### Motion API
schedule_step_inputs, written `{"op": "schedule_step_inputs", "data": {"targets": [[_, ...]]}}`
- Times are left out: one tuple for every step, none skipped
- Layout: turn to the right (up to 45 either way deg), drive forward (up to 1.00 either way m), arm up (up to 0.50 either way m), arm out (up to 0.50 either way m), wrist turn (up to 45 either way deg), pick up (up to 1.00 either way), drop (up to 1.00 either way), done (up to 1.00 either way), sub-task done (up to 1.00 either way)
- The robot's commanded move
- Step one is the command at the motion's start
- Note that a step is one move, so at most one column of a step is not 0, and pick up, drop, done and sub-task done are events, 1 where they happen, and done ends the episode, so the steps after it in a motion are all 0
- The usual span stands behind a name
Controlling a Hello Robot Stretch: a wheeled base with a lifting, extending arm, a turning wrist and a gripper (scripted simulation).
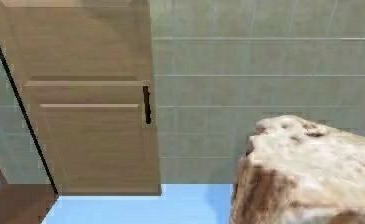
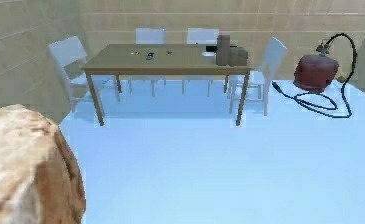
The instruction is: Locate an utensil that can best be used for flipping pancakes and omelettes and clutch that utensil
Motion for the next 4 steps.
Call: {"op": "schedule_step_inputs", "data": {"targets": [[-33.0,0.00,0.00,0.00,0.0,0.00,0.00,0.00,0.00],[0.0,0.05,0.00,0.00,0.0,0.00,0.00,0.00,0.00],[-45.0,0.00,0.00,0.00,0.0,0.00,0.00,0.00,0.00],[-6.0,0.00,0.00,0.00,0.0,0.00,0.00,0.00,0.00]]}}
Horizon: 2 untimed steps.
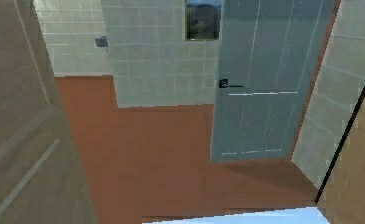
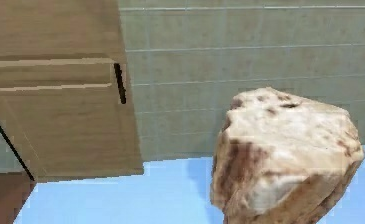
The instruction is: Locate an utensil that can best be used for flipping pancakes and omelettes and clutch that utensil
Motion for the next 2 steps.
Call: {"op": "schedule_step_inputs", "data": {"targets": [[0.0,1.00,0.00,0.00,0.0,0.00,0.00,0.00,0.00],[-3.0,0.00,0.00,0.00,0.0,0.00,0.00,0.00,0.00]]}}
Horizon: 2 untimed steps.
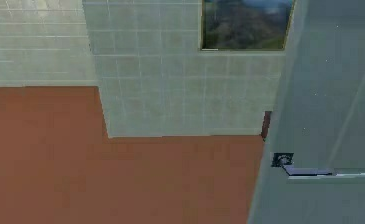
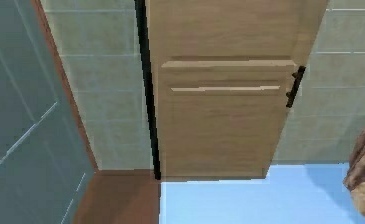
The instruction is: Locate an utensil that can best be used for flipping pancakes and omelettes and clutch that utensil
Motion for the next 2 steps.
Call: {"op": "schedule_step_inputs", "data": {"targets": [[0.0,0.60,0.00,0.00,0.0,0.00,0.00,0.00,0.00],[9.0,0.00,0.00,0.00,0.0,0.00,0.00,0.00,0.00]]}}
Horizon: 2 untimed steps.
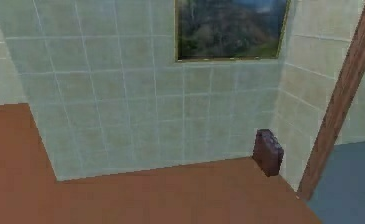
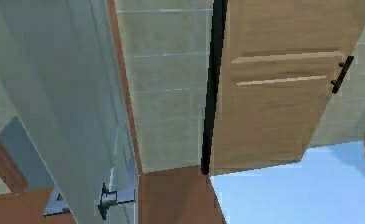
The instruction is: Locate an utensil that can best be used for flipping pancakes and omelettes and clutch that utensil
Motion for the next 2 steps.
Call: {"op": "schedule_step_inputs", "data": {"targets": [[0.0,0.65,0.00,0.00,0.0,0.00,0.00,0.00,0.00],[45.0,0.00,0.00,0.00,0.0,0.00,0.00,0.00,0.00]]}}
